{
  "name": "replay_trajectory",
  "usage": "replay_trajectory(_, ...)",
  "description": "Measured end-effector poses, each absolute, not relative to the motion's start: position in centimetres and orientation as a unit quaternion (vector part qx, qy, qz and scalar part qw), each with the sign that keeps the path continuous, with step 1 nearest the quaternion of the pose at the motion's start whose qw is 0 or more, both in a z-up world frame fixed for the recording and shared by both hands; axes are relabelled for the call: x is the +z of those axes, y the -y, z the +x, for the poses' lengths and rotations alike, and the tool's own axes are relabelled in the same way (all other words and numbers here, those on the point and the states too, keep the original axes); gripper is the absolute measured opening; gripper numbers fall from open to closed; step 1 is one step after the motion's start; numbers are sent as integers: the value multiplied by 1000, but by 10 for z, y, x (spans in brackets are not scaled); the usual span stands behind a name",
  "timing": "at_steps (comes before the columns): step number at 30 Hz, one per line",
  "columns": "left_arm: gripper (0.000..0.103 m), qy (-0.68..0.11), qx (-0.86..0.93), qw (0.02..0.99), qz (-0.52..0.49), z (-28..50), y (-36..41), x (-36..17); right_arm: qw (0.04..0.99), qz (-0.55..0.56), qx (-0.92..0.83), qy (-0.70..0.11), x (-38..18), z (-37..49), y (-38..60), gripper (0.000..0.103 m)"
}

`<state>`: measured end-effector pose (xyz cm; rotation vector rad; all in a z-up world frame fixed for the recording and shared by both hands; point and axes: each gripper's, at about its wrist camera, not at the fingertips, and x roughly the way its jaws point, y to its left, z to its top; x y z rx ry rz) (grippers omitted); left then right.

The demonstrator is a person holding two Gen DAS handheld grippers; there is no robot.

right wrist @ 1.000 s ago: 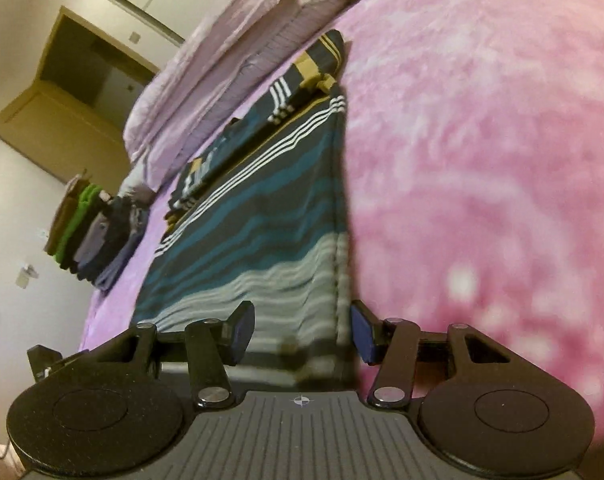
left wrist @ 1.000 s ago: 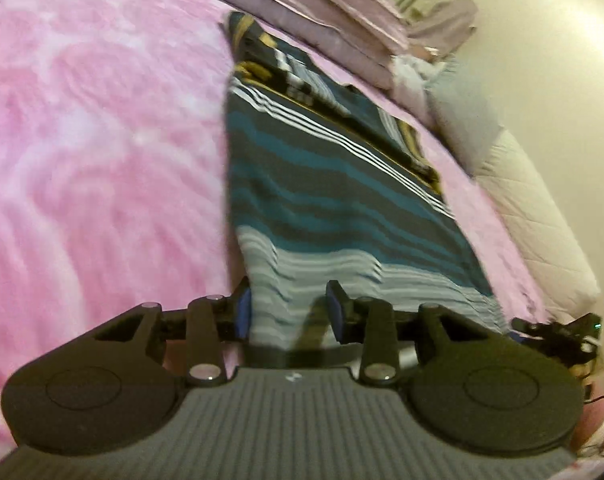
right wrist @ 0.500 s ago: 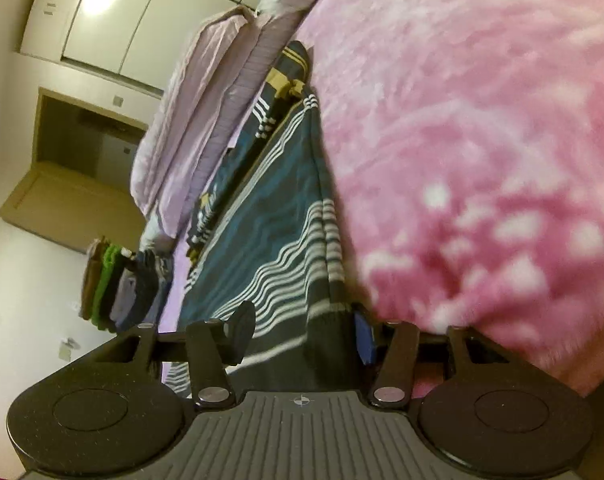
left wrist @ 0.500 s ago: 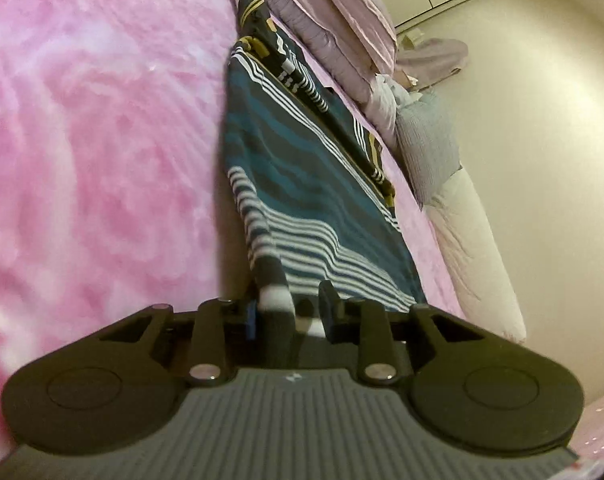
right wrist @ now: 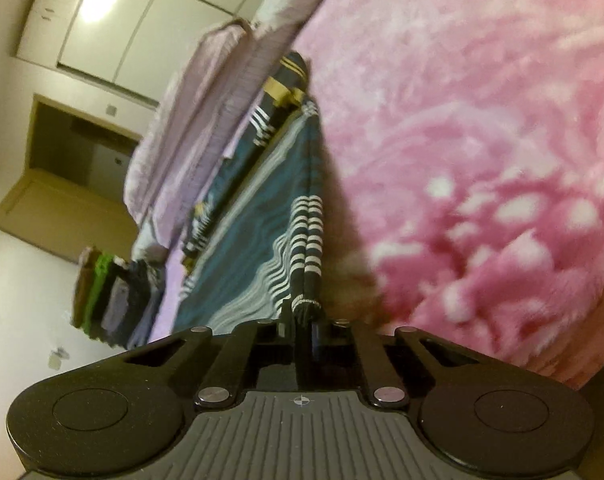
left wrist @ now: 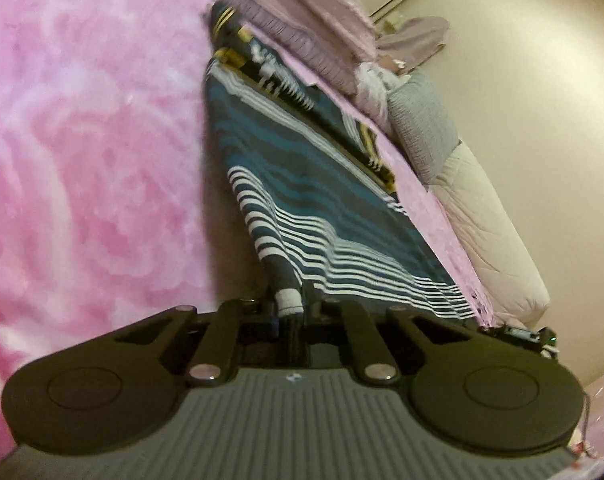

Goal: Fold large clothes
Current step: 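Grasp the hem with the left gripper while the right gripper grasps it too, lifting toward the collar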

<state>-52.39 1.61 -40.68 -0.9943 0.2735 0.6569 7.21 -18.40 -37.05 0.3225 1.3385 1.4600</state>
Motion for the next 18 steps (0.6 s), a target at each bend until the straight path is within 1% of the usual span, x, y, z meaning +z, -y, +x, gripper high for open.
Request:
replay_trajectory(8, 6, -102, 306, 841, -435, -556, 17, -369, 536, 137, 634, -541, -314, 29, 232, 2)
replay_trajectory(13, 6, -82, 306, 841, -438, -598, 73, -362, 535, 134, 642, -533, -291, -13, 302, 2)
replay_trajectory(18, 5, -65, 306, 829, -464, -637, 137, -362, 529, 144, 631, -548, -287, -49, 383, 2)
